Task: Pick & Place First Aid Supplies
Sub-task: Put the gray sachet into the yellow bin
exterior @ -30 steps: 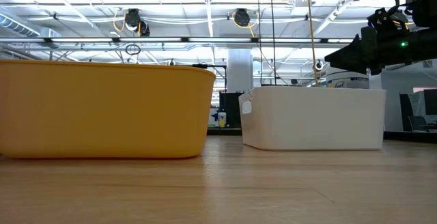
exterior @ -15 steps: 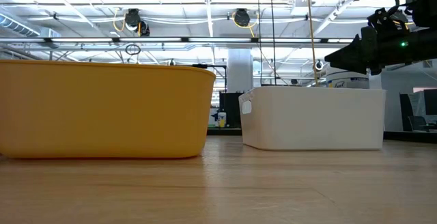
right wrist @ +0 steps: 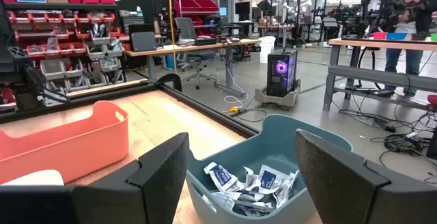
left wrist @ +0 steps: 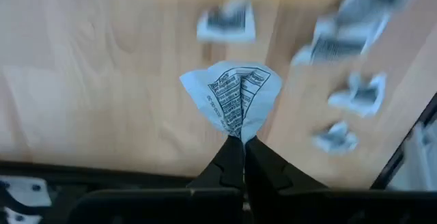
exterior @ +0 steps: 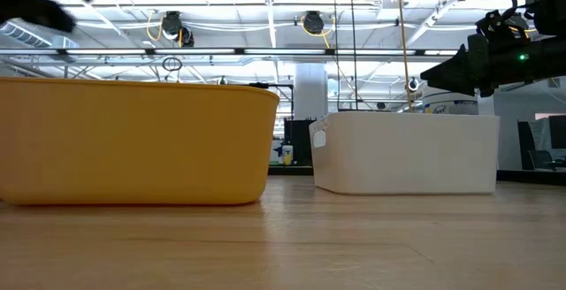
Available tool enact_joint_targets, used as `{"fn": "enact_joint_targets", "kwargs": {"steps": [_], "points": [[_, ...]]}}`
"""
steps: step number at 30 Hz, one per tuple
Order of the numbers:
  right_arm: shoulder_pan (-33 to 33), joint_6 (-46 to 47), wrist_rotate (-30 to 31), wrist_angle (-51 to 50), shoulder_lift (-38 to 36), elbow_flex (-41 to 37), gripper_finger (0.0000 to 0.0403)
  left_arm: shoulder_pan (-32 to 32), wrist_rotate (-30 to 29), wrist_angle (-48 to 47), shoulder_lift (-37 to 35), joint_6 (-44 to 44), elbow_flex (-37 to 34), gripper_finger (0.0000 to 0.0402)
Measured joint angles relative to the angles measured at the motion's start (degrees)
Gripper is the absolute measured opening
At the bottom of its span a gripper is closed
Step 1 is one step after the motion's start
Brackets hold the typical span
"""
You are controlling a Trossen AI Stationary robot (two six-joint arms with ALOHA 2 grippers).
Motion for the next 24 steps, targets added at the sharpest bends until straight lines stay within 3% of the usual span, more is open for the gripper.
{"fn": "enact_joint_targets", "kwargs": {"steps": [7,13,24], "points": [[0.0,0.0,0.0,0.0,0.0,0.0,0.0263,8.0,-0.6,-1.8,10.5,6.7,15.8,0.0000],[0.0,0.0,0.0,0.0,0.0,0.0,0.0263,12.4,1.1,-2.6,18.0,9.6,25.2,0.0000],[0.0,0.0,0.0,0.0,0.0,0.0,0.0263,14.5,-2.3,1.3,27.2,8.1,26.6,0.0000]]}}
